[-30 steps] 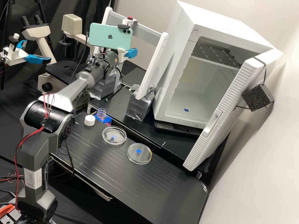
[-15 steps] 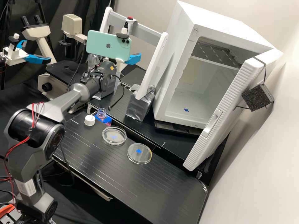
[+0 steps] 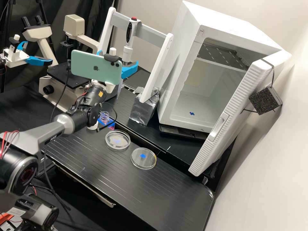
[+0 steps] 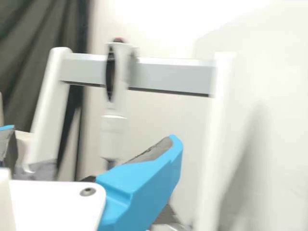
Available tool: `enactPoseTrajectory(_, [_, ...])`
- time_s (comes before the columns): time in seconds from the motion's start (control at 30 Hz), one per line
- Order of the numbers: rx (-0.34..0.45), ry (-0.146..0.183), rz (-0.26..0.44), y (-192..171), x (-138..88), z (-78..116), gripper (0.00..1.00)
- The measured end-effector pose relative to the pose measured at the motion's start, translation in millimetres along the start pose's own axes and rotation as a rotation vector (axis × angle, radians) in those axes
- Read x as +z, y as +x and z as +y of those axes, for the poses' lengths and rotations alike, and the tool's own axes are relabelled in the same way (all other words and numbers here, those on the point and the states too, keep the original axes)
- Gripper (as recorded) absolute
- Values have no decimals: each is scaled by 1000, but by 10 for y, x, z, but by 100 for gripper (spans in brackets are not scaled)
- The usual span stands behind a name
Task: Use the pipette
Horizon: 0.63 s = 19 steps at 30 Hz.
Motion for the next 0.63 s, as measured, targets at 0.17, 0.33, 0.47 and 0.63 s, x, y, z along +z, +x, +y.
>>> enactPoseTrajectory(0.17, [151, 26, -46, -262, 240, -76, 100])
enactPoseTrajectory(0.33, [259, 21, -34, -471, 446, -125, 100])
enactPoseTrajectory(0.47, [318, 76, -22, -582, 577, -130, 100])
enactPoseTrajectory(0.63, [304, 102, -39, -637, 674, -151, 100])
